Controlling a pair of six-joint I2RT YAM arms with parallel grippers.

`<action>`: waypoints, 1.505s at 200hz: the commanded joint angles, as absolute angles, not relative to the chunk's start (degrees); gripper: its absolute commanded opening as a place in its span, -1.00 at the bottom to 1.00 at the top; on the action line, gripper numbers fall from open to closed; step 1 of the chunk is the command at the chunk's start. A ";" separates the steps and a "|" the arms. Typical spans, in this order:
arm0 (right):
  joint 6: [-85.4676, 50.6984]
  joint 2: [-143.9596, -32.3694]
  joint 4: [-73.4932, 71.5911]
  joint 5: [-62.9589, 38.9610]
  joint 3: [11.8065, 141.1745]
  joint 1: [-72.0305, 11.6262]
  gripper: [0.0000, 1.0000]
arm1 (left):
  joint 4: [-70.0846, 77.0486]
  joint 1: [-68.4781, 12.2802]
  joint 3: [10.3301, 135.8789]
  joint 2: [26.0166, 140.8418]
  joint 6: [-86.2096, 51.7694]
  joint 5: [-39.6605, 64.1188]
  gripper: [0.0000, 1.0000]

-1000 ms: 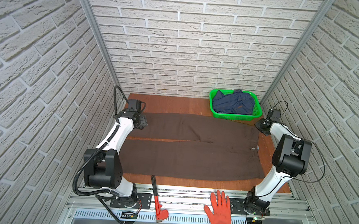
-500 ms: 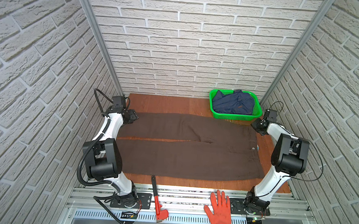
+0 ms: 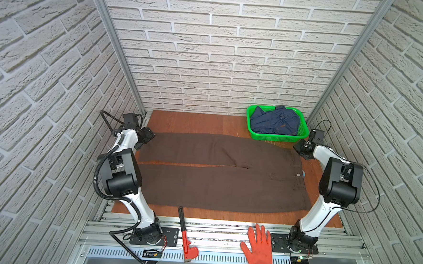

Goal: Fold and stack the trousers
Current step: Smooth out the trousers at the center of the table, then fold the trousers at the center of the table.

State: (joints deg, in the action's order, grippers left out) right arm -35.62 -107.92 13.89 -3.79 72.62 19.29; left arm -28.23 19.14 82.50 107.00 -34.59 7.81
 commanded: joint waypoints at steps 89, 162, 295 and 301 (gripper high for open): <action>-34.11 -103.92 15.27 -5.60 69.92 16.26 -0.89 | -37.91 21.18 110.11 129.54 -26.33 8.29 0.52; -34.50 -102.66 15.57 -5.74 69.29 15.64 -0.89 | -47.35 20.00 127.67 142.02 -21.62 6.42 0.31; -33.48 -100.24 18.52 -5.05 69.41 13.66 -0.89 | -54.65 18.12 139.04 151.78 -19.93 3.87 -0.30; -33.49 -100.08 18.54 -4.97 69.47 13.71 -0.89 | -54.67 18.11 139.00 151.70 -19.93 3.86 -0.35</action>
